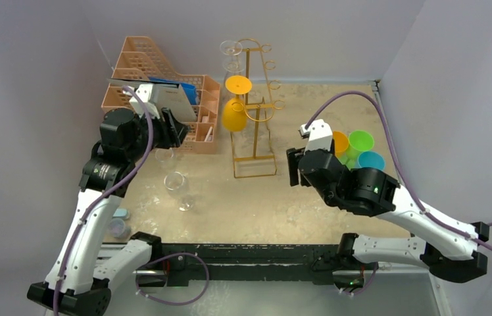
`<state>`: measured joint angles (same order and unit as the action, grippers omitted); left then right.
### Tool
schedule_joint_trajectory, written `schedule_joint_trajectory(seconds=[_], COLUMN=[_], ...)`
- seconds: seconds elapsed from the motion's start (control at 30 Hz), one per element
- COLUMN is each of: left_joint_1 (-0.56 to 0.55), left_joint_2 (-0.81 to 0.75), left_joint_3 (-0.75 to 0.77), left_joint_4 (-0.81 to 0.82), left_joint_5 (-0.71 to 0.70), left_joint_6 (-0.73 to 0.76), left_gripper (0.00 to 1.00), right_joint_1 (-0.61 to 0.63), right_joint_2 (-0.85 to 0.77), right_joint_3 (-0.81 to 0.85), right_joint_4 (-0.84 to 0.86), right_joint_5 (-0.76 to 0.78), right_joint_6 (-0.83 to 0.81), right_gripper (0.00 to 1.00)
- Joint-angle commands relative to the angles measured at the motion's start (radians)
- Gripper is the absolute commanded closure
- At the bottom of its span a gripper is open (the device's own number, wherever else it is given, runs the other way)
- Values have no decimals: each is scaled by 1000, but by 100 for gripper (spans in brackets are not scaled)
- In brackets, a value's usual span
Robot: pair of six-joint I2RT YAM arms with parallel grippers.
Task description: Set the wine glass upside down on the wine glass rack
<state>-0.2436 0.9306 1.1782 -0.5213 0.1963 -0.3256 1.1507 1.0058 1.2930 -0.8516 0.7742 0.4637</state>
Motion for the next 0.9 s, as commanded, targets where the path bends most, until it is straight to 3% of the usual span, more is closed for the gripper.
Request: schedule_joint_trajectory(seconds=[0.0,0.23,0.57,0.87], left_joint_1=[-3,-3,-3,-3], left_joint_2=[-38,-127,-216,-226], left_joint_3=[83,80,28,30], left_joint_4=[-226,-260,-235,-226], left_joint_5=[-20,28,42,129], left_joint_6=[-108,-165,-281,-308], left_gripper=[53,53,52,52], right_joint_1=[-118,-305,-534,-603], right_joint_2=[4,54,163,249], right_joint_3=[-16,-25,-31,5], right_joint_4=[-126,-146,-5,38], right_joint_5=[-26,-120,-317,-234], right_joint_6=[129,149,96,51], right_gripper=[31,32,37,41])
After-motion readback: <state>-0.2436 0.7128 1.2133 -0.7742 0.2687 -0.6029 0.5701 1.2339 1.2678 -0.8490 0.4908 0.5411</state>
